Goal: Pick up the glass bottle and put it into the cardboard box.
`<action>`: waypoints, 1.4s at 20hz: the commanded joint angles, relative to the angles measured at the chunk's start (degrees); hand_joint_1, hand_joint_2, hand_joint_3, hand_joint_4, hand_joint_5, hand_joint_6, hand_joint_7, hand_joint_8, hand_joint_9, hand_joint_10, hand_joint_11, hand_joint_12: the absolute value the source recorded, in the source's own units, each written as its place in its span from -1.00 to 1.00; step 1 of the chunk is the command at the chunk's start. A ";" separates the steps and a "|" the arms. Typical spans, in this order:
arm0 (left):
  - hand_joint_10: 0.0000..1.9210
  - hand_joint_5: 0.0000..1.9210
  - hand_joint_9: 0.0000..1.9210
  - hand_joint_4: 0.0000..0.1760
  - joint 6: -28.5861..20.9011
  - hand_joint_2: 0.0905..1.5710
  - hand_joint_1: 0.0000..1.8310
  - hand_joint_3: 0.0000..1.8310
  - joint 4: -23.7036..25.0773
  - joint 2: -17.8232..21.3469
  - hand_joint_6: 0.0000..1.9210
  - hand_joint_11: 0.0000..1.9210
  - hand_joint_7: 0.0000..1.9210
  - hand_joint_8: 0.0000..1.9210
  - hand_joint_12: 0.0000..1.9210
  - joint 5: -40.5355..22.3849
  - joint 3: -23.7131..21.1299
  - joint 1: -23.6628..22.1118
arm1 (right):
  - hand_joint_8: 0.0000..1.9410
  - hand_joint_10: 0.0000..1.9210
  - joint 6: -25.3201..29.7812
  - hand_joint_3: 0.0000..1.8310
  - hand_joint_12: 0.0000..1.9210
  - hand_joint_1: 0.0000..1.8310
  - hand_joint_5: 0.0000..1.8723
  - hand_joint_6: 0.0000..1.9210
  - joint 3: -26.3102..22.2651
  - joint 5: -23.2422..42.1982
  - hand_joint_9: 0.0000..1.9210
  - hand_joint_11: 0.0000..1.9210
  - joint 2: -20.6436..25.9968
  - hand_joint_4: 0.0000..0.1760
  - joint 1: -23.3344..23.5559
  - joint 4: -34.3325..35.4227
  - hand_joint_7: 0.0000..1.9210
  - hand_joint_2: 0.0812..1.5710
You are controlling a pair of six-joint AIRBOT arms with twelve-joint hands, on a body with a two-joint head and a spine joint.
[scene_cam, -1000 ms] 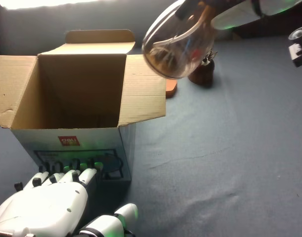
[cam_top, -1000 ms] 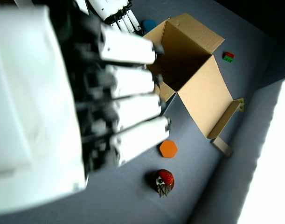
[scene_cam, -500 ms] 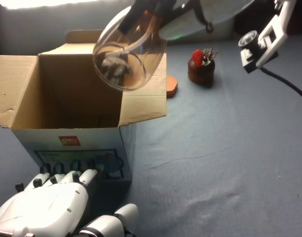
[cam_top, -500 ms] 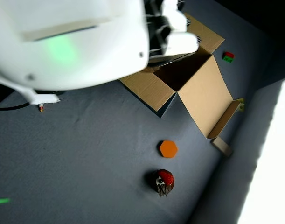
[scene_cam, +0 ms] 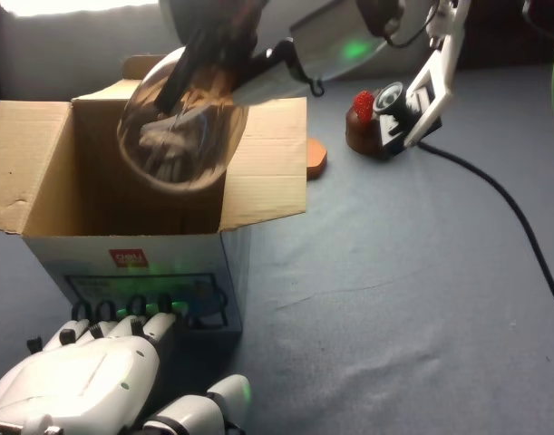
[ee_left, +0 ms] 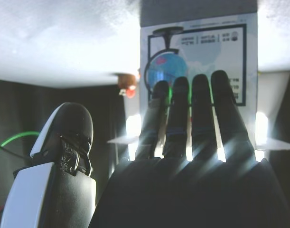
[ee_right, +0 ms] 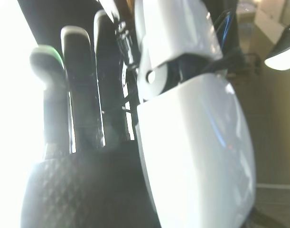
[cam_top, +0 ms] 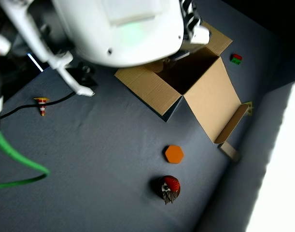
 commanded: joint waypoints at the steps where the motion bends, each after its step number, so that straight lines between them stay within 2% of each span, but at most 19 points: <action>1: -1.00 -0.88 -0.89 -1.00 -0.35 0.59 -1.00 -1.00 4.50 0.11 -1.00 -1.00 -0.88 -1.00 -0.55 -2.56 -0.12 -0.17 | 0.16 0.59 -0.76 -1.00 0.92 0.47 -0.15 0.34 0.50 2.54 -0.26 -0.41 -0.05 -1.00 -0.26 2.15 -0.06 0.49; 15: -0.99 -0.86 -0.87 -1.00 -0.36 0.59 -1.00 -1.00 4.51 0.44 -0.99 -1.00 -0.88 -1.00 -0.53 -2.57 -0.47 0.02 | 0.17 0.58 -9.95 -1.00 0.91 0.47 -0.16 0.35 6.13 2.11 -0.26 -0.41 -9.50 -1.00 -3.50 2.20 -0.06 0.49; 20: -1.00 -0.86 -0.87 -1.00 -0.36 0.60 -1.00 -1.00 4.51 0.45 -1.00 -1.00 -0.88 -1.00 -0.52 -2.57 -0.51 0.04 | 0.17 0.58 -14.65 -1.00 0.92 0.47 -0.16 0.35 7.24 -0.83 -0.26 -0.42 -12.78 -1.00 -4.56 2.26 -0.07 0.49; 23: -1.00 -0.86 -0.86 -1.00 -0.36 0.60 -1.00 -1.00 4.51 0.45 -1.00 -1.00 -0.87 -1.00 -0.50 -2.57 -0.60 0.16 | 0.17 0.58 -15.06 -1.00 0.92 0.47 -0.16 0.35 7.55 -3.39 -0.26 -0.42 -13.73 -1.00 -4.52 2.35 -0.06 0.49; 28: -1.00 -0.86 -0.86 -1.00 -0.36 0.60 -1.00 -1.00 4.51 0.45 -1.00 -1.00 -0.87 -1.00 -0.50 -2.57 -0.42 0.22 | 0.18 0.58 -26.26 -1.00 0.92 0.47 -0.16 0.35 7.56 -6.22 -0.26 -0.42 -14.71 -1.00 -4.81 10.89 -0.07 0.49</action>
